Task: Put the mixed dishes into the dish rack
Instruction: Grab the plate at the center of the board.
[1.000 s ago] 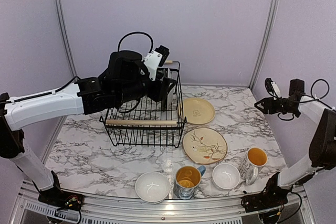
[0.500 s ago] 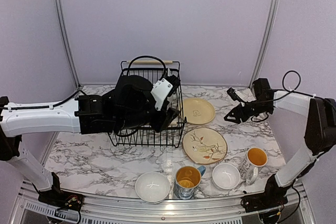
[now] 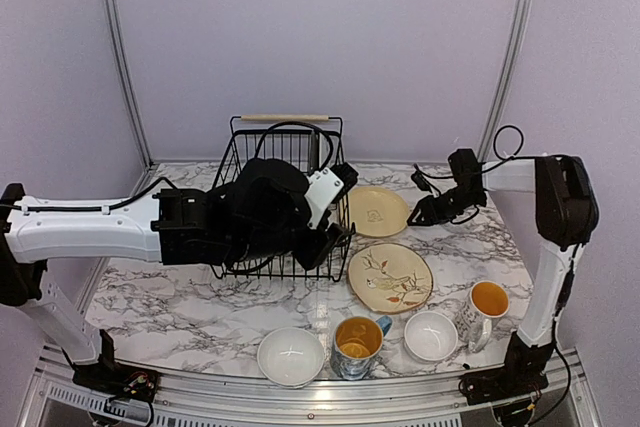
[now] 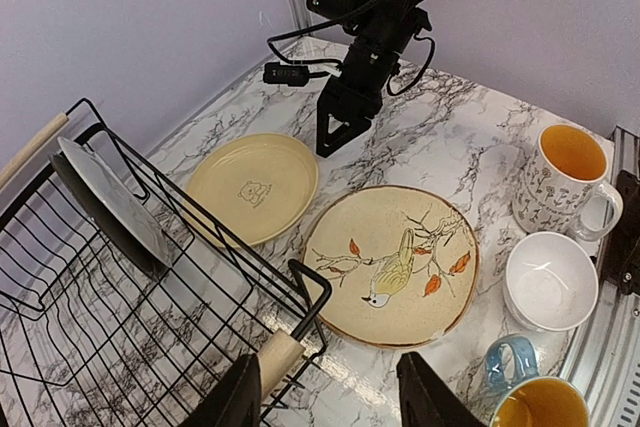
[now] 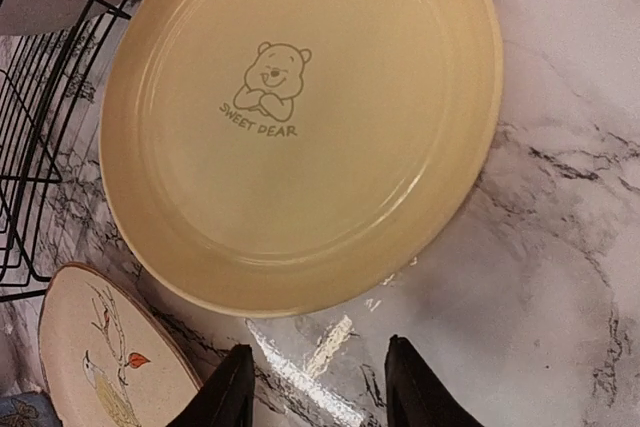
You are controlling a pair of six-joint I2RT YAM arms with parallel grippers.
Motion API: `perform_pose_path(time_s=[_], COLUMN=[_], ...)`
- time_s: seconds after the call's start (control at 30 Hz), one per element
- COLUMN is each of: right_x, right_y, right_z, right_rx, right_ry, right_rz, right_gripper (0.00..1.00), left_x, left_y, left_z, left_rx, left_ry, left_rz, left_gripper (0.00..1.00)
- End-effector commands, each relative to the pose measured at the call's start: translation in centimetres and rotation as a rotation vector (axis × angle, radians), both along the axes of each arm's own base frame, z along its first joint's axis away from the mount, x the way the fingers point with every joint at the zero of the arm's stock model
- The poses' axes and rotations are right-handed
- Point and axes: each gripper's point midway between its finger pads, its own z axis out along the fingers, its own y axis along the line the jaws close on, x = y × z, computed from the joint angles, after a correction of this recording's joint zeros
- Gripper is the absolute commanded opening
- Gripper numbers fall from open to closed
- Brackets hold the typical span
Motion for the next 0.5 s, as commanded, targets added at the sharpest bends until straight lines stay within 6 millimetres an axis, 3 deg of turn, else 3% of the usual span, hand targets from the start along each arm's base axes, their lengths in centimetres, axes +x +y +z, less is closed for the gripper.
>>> perform_pose_path(time_s=[0.0,0.47], right_x=[1.9,6.4], right_y=[0.3,2.0], right_z=[-0.8,-2.9], right_rx=[0.025,0.152], right_ry=[0.072,0.209], right_rz=[-0.095,-0.175], right_gripper=[0.42,0.38], left_x=[-0.3,-0.9], left_y=[-0.1,-0.7], left_z=[0.2,1.0], left_rx=[0.007,0.012], left_ry=[0.01,0.018], left_rz=[0.019,0.031], left_gripper=[0.49,0.49])
